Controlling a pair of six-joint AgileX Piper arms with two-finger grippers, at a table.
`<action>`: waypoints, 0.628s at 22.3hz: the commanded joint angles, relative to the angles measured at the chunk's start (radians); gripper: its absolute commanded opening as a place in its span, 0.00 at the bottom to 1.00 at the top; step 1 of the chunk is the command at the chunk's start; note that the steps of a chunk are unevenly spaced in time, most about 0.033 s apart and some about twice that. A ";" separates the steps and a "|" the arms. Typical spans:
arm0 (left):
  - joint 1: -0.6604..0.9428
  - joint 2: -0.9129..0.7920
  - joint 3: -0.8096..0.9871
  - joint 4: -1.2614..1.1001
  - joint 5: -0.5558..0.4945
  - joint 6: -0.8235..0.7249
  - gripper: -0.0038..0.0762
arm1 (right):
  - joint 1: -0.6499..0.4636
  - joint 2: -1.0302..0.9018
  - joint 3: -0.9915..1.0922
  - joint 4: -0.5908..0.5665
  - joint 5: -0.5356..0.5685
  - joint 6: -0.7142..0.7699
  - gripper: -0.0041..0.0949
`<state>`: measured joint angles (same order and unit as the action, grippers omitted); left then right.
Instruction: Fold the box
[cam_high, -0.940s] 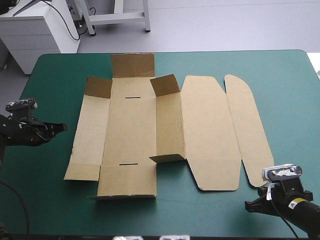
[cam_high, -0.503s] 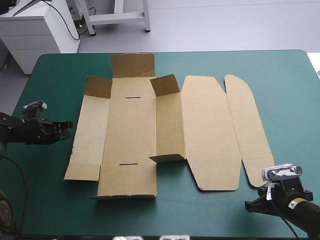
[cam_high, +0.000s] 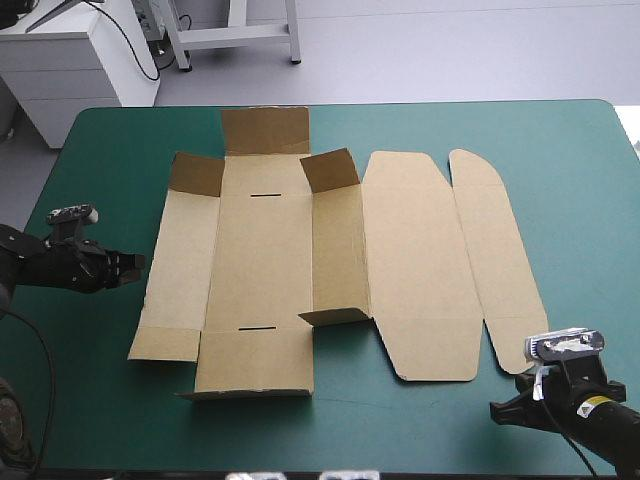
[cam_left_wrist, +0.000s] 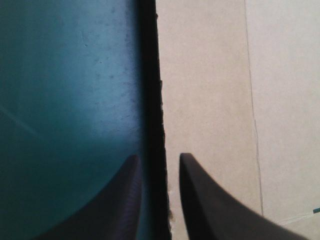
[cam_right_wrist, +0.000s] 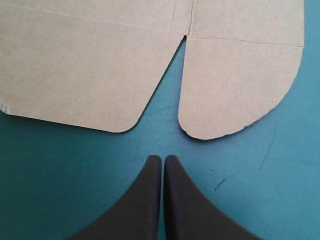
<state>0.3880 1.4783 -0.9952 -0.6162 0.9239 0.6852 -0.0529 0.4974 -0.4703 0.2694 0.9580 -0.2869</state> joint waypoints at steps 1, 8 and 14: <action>0.002 -0.031 -0.030 -0.021 -0.015 -0.007 0.57 | 0.002 0.004 -0.031 0.017 -0.038 -0.005 0.04; 0.002 0.035 -0.030 -0.085 0.023 -0.015 0.69 | 0.002 0.004 -0.031 0.017 -0.038 -0.005 0.04; 0.002 0.145 -0.030 -0.232 0.109 -0.001 0.69 | 0.002 0.004 -0.031 0.017 -0.038 -0.003 0.04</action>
<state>0.3880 1.6274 -0.9952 -0.7521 0.9871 0.6814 -0.0529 0.4974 -0.4703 0.2694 0.9580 -0.2869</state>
